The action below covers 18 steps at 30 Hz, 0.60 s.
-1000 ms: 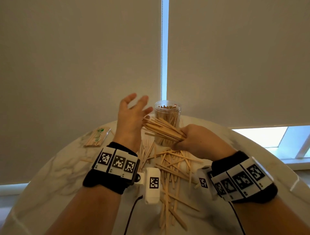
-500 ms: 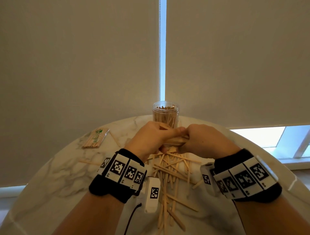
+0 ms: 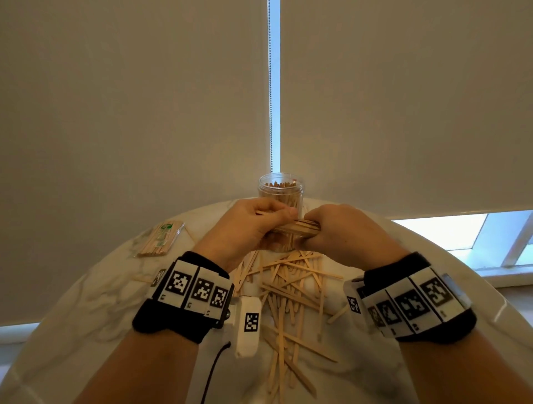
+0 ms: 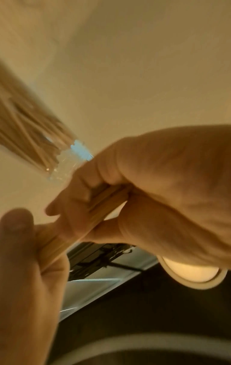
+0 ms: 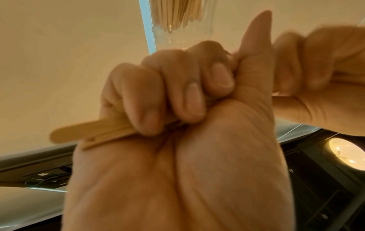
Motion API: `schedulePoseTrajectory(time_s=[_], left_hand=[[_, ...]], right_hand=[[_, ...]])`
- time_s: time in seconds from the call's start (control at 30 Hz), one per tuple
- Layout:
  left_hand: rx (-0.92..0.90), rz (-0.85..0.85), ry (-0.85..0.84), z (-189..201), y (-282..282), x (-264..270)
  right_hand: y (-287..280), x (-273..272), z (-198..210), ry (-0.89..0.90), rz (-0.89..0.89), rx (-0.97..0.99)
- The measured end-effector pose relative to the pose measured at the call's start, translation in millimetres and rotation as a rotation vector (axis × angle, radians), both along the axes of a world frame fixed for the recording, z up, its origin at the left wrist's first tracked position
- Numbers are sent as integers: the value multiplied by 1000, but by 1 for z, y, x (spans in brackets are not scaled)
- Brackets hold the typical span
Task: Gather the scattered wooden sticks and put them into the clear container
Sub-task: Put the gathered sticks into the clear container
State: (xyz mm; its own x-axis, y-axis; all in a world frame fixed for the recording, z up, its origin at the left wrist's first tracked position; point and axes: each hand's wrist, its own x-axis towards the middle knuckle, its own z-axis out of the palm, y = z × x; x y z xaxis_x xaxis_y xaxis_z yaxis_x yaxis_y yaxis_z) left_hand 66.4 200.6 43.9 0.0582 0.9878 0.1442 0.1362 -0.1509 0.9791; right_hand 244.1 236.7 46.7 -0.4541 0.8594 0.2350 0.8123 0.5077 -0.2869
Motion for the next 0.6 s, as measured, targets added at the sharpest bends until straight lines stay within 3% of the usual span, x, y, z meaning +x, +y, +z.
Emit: schedulePoseTrajectory(time_s=[0.07,0.1,0.2,0.27,0.43,0.6], left_hand=[[33,27,245,-1,0,0],[41,61,269,0,1,0],[-36,238,-31,7,5,0],[-101,235,-125,8,4,4],[-3,78,102,-9,0,10],[33,34,44,-11,3,9]], right_hand=[[1,0,-1,-7,-8,6],[1,0,-1,-8,-11,3],[1,-1,-2,3,-4,-2],[1,-4,-3,-1,-5,8],[1,-7,-6,-104,-43,4],[3,-5,-8,-107,-50,-18]])
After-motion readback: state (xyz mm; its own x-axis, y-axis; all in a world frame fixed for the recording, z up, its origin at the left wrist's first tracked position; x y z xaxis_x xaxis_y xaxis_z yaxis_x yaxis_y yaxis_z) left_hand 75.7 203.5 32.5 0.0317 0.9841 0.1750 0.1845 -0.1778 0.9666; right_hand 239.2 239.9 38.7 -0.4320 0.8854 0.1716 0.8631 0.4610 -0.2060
